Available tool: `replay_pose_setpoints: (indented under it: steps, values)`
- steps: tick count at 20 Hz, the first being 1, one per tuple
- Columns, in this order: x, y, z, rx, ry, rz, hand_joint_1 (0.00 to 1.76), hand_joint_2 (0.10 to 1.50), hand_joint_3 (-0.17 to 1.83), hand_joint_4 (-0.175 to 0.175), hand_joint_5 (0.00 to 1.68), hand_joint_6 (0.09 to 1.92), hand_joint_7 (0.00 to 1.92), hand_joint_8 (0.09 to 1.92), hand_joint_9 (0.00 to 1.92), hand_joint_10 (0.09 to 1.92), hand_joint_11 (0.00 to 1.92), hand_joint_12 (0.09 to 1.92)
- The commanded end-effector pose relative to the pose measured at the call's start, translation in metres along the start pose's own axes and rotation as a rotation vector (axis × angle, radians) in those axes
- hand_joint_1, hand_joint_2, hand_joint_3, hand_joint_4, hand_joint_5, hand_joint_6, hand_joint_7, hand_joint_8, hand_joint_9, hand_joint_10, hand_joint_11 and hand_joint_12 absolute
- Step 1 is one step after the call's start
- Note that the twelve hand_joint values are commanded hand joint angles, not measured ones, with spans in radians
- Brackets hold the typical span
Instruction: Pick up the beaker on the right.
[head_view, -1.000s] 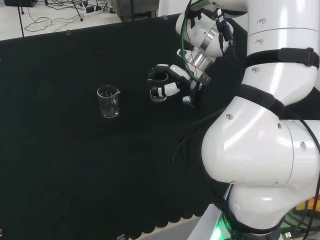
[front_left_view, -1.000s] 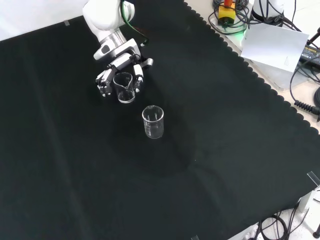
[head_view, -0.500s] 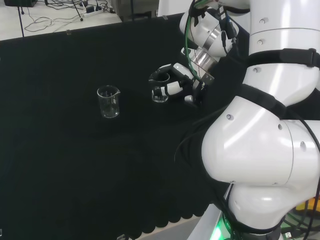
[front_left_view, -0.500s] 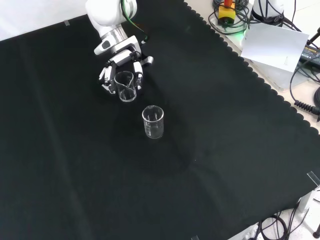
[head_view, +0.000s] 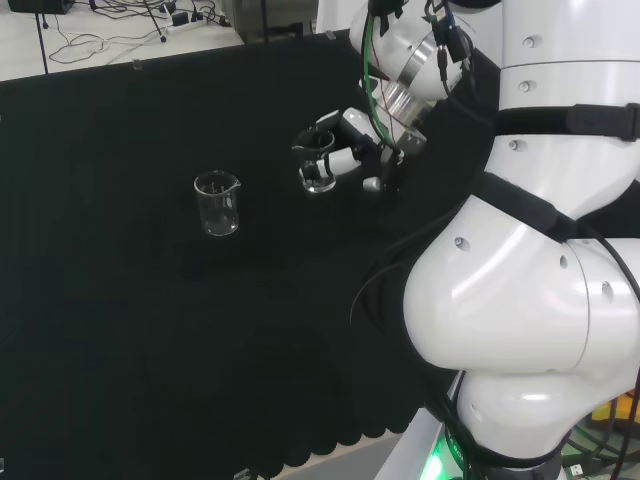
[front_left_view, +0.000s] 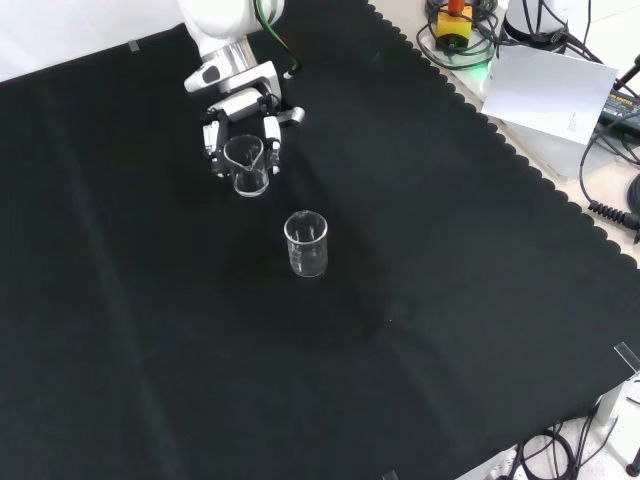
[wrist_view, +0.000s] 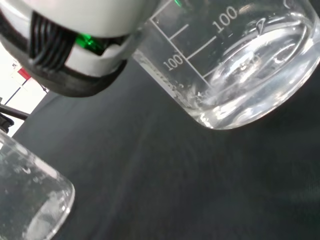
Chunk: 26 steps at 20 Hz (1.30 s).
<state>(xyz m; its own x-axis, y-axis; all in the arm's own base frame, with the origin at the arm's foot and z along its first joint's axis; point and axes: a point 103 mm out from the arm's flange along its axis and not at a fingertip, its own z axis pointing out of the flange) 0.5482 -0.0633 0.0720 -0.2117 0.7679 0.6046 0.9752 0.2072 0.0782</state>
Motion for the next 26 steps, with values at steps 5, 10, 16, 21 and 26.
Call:
replay_pose_setpoints:
  steps: [5,10,16,21,26]
  values:
    - [0.029,0.003,-0.029,0.041,-0.073,-0.021,1.14,0.75,0.4,0.173,1.41,0.32,1.72,0.09,1.74,0.1,1.38,0.7]
    - [0.044,-0.001,-0.043,0.047,-0.117,-0.019,1.15,0.74,0.41,0.151,1.42,0.31,1.73,0.09,1.75,0.09,1.4,0.69]
    - [0.059,-0.007,-0.055,0.067,-0.164,-0.016,1.16,0.74,0.43,0.116,1.42,0.3,1.73,0.09,1.75,0.09,1.4,0.68]
    - [0.072,-0.008,-0.063,0.097,-0.206,-0.023,1.16,0.73,0.43,0.108,1.42,0.3,1.73,0.09,1.75,0.09,1.41,0.68]
    - [0.087,-0.005,-0.064,0.136,-0.25,-0.026,1.17,0.73,0.44,0.081,1.43,0.3,1.73,0.09,1.75,0.09,1.41,0.68]
